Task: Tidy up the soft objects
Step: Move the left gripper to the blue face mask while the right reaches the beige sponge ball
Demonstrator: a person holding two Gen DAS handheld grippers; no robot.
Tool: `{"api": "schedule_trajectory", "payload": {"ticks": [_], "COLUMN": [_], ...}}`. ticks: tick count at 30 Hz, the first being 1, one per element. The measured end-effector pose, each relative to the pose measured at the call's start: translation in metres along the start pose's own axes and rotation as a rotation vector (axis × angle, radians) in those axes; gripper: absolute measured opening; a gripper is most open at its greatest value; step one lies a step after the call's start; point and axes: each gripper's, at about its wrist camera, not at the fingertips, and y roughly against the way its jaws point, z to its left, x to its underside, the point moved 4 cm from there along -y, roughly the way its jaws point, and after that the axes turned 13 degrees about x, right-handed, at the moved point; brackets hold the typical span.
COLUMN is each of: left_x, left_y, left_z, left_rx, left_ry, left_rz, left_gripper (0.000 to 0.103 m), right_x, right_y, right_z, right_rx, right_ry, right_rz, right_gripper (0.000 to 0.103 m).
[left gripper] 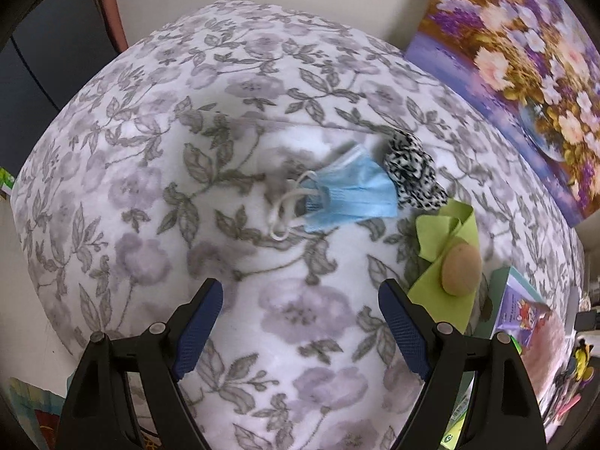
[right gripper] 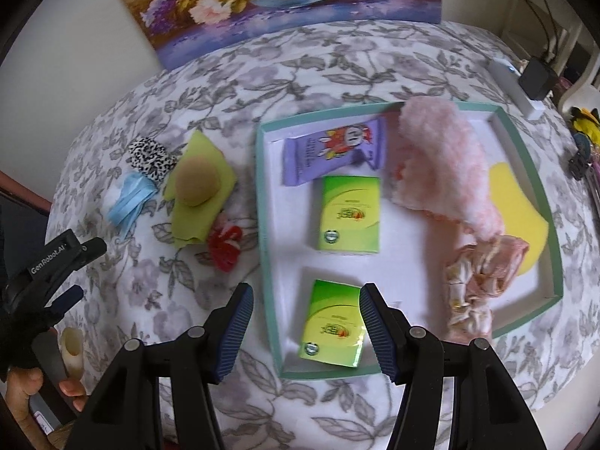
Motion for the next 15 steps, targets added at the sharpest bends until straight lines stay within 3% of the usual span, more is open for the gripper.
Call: {"api": "schedule_trajectory", "payload": {"ticks": [15], "left_x": [-0.037], "left_y": [0.007], "left_z": [0.052], "left_rx": [0.076], "left_ry": [0.166], "left_rz": [-0.030], "left_gripper": [0.086], "right_x": [-0.018], "right_y": [0.004], "right_z": [0.037], "right_rx": [-0.042], "right_ry": [0.059], "right_rz": [-0.055], "right_gripper": [0.063]}}
